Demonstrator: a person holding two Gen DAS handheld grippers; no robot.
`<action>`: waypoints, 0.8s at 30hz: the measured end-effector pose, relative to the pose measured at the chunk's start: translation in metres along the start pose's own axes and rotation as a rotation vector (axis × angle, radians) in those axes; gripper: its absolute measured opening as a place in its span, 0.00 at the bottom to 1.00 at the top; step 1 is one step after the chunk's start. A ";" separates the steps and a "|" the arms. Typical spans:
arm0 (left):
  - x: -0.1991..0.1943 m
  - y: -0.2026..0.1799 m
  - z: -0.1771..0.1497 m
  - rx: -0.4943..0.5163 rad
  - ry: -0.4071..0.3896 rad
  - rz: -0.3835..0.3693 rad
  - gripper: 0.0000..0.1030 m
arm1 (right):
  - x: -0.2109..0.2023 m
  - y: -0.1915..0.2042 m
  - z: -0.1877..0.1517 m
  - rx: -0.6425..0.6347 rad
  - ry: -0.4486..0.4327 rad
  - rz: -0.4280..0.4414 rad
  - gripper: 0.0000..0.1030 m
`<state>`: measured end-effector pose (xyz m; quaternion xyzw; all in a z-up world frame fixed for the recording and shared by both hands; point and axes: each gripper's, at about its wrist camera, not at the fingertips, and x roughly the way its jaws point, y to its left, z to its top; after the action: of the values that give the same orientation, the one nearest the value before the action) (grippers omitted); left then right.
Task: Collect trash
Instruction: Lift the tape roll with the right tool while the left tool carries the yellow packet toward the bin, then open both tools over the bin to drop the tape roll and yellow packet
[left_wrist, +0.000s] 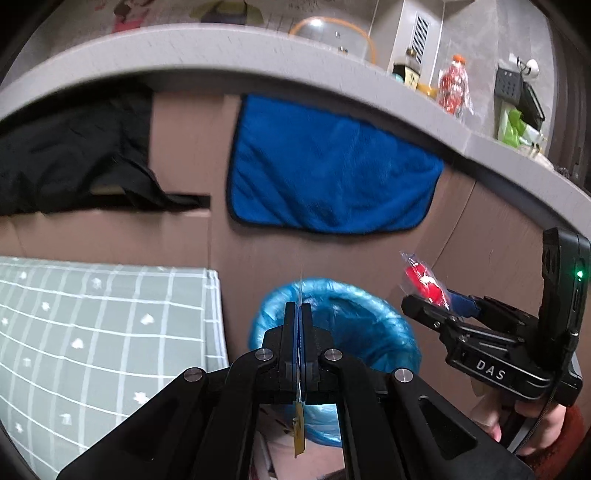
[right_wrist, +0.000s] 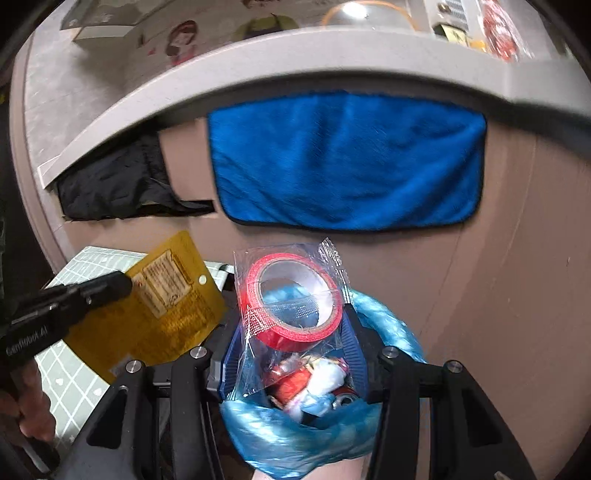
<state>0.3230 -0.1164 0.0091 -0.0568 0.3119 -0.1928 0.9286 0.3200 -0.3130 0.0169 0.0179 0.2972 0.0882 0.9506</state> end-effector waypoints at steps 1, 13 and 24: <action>0.007 -0.002 -0.002 -0.003 0.012 -0.005 0.00 | 0.004 -0.003 -0.002 0.003 0.007 -0.003 0.44; 0.074 -0.003 0.002 -0.052 0.083 -0.042 0.00 | 0.068 -0.038 -0.018 0.050 0.115 -0.009 0.45; 0.079 0.011 -0.004 -0.059 0.089 -0.029 0.41 | 0.075 -0.040 -0.038 0.072 0.147 -0.012 0.60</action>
<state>0.3816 -0.1369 -0.0408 -0.0799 0.3576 -0.1992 0.9089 0.3650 -0.3394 -0.0602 0.0440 0.3694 0.0730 0.9253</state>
